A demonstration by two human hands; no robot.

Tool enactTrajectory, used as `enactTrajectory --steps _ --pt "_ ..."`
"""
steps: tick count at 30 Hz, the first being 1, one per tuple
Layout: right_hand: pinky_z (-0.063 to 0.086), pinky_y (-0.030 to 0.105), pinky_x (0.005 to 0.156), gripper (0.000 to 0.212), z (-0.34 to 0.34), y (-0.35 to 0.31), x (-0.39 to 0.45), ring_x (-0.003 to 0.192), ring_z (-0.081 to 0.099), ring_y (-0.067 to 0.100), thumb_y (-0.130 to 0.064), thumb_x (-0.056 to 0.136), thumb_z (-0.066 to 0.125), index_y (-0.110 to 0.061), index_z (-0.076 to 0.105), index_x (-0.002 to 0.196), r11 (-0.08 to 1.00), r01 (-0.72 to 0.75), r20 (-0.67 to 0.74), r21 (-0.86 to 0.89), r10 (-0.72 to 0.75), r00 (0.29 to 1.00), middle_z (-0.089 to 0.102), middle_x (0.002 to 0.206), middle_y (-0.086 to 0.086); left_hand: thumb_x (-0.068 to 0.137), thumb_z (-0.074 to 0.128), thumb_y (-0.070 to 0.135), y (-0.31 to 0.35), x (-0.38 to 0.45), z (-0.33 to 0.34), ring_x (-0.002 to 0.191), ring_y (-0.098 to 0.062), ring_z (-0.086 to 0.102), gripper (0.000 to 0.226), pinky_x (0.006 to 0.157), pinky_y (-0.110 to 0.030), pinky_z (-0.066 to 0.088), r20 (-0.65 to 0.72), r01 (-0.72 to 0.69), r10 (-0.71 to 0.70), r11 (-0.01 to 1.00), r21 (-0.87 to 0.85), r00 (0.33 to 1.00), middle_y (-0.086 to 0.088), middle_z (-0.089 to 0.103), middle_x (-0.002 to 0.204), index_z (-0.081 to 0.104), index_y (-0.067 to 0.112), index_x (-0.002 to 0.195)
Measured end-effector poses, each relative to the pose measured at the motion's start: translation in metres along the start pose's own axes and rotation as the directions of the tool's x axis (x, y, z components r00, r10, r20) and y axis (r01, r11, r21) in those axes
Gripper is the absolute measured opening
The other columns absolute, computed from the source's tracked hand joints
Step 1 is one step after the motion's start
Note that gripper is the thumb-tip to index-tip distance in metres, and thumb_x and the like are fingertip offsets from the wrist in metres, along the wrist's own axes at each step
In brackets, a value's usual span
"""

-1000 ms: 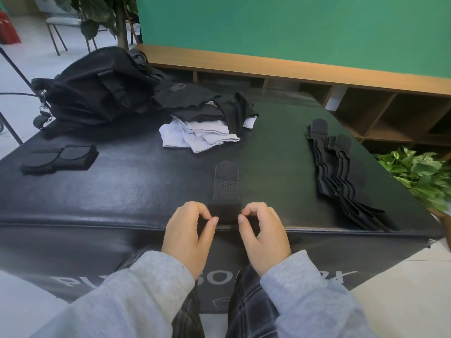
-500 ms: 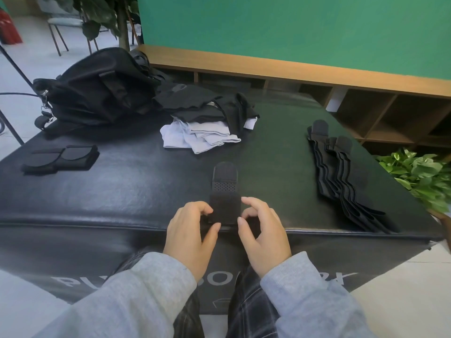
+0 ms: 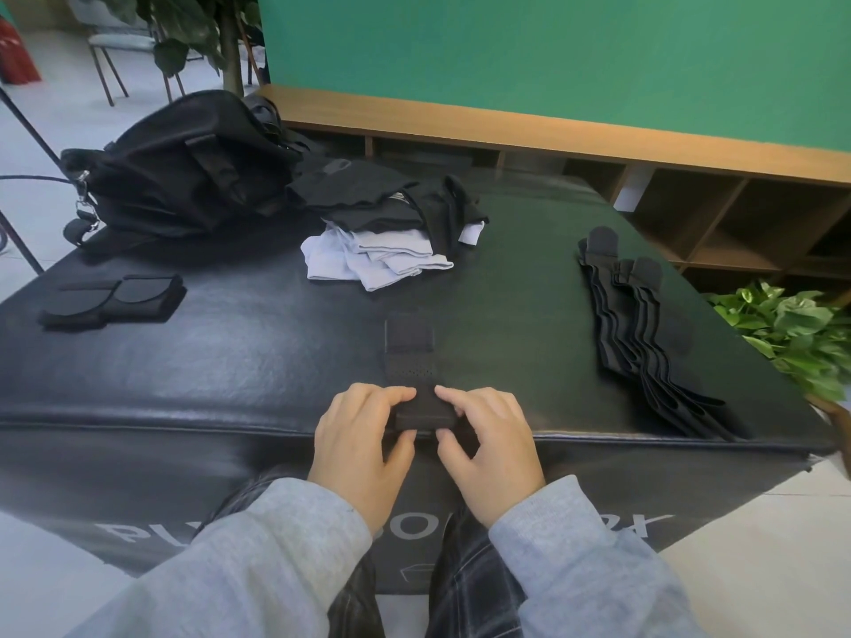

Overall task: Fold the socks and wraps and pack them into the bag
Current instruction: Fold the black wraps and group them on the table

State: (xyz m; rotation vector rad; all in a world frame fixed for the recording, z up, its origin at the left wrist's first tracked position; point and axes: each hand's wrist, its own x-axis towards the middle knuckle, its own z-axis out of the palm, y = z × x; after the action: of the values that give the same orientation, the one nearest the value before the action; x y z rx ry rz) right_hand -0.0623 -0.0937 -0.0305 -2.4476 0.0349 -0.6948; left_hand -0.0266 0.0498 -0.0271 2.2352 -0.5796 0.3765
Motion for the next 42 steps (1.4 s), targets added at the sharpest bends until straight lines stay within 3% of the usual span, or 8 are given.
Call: enactTrajectory --steps 3,6,10,15,24,27,39,42 --pt "0.034 0.010 0.080 0.041 -0.0014 -0.0006 0.0002 0.091 0.039 -0.005 -0.043 0.080 0.043 -0.026 0.067 0.108 0.999 -0.014 -0.009 0.039 0.014 1.000 0.045 0.090 -0.026 0.077 0.072 0.010 -0.0028 0.0001 0.0024 0.084 -0.013 0.046 0.029 0.077 -0.037 0.047 -0.044 -0.020 0.019 1.000 -0.005 0.999 0.012 0.046 0.093 0.066 0.021 0.103" --pt "0.030 0.003 0.085 0.039 -0.0025 -0.0010 -0.0002 0.099 0.039 -0.011 -0.048 0.081 0.042 -0.029 0.067 0.105 0.997 -0.037 -0.007 0.068 0.037 0.999 0.042 0.093 -0.029 0.081 0.058 0.027 -0.0031 0.0002 0.0030 0.084 -0.010 0.045 0.021 0.077 -0.034 0.046 -0.059 -0.015 0.013 1.000 -0.022 0.998 0.014 0.046 0.092 0.066 0.023 0.100" --pt "0.030 0.004 0.085 0.037 -0.0021 -0.0018 0.0000 0.099 0.040 -0.009 -0.047 0.080 0.044 -0.030 0.067 0.104 0.997 -0.033 -0.010 0.074 0.034 0.999 0.042 0.094 -0.029 0.082 0.041 0.044 -0.0037 0.0005 0.0036 0.088 -0.003 0.039 0.038 0.080 -0.035 0.046 -0.037 -0.014 0.013 0.999 -0.031 0.999 0.016 0.045 0.097 0.062 0.024 0.106" --pt "0.032 0.006 0.082 0.042 -0.0032 -0.0021 -0.0015 0.100 0.040 -0.008 -0.047 0.079 0.043 -0.030 0.067 0.108 0.998 -0.032 0.005 0.063 0.032 0.999 0.041 0.093 -0.029 0.077 0.043 0.058 -0.0003 -0.0010 0.0037 0.097 -0.003 0.039 0.059 0.089 -0.032 0.038 -0.034 0.024 -0.025 0.999 -0.047 0.999 0.015 0.044 0.105 0.056 0.019 0.118" --pt "0.034 0.007 0.080 0.038 -0.0020 -0.0007 -0.0025 0.097 0.039 -0.011 -0.035 0.078 0.043 -0.029 0.069 0.106 0.999 -0.012 -0.016 0.053 0.013 1.000 0.041 0.090 -0.030 0.071 0.051 0.059 -0.0035 -0.0023 0.0061 0.101 -0.011 0.046 0.067 0.089 -0.033 0.038 -0.034 0.022 -0.023 0.999 -0.030 0.999 0.015 0.042 0.108 0.052 0.016 0.122" --pt "0.033 0.005 0.082 0.033 -0.0018 -0.0012 -0.0020 0.097 0.040 -0.010 -0.030 0.080 0.047 -0.028 0.069 0.105 0.998 -0.019 -0.017 0.057 0.020 1.000 0.042 0.090 -0.030 0.071 0.060 0.050 -0.0027 -0.0020 0.0060 0.104 -0.016 0.048 0.061 0.091 -0.034 0.038 -0.027 0.022 -0.023 1.000 -0.020 0.999 0.014 0.042 0.109 0.053 0.015 0.121" --pt "0.029 0.002 0.085 0.030 -0.0016 -0.0004 -0.0015 0.097 0.039 -0.013 -0.016 0.080 0.051 -0.026 0.070 0.101 0.997 -0.036 -0.016 0.069 0.037 0.999 0.043 0.089 -0.029 0.073 0.051 0.058 -0.0062 -0.0016 0.0060 0.100 -0.005 0.039 0.054 0.086 -0.032 0.039 -0.001 -0.015 0.016 0.999 0.033 1.000 0.009 0.051 0.105 0.057 0.022 0.113" --pt "0.029 0.002 0.084 0.029 -0.0013 -0.0009 -0.0013 0.097 0.038 -0.013 -0.016 0.080 0.051 -0.026 0.070 0.099 0.997 -0.043 -0.022 0.070 0.044 0.999 0.043 0.089 -0.030 0.074 0.063 0.048 -0.0068 -0.0015 0.0057 0.100 -0.008 0.040 0.046 0.086 -0.033 0.041 0.004 -0.030 0.030 0.998 0.052 1.000 0.009 0.052 0.104 0.058 0.023 0.112"
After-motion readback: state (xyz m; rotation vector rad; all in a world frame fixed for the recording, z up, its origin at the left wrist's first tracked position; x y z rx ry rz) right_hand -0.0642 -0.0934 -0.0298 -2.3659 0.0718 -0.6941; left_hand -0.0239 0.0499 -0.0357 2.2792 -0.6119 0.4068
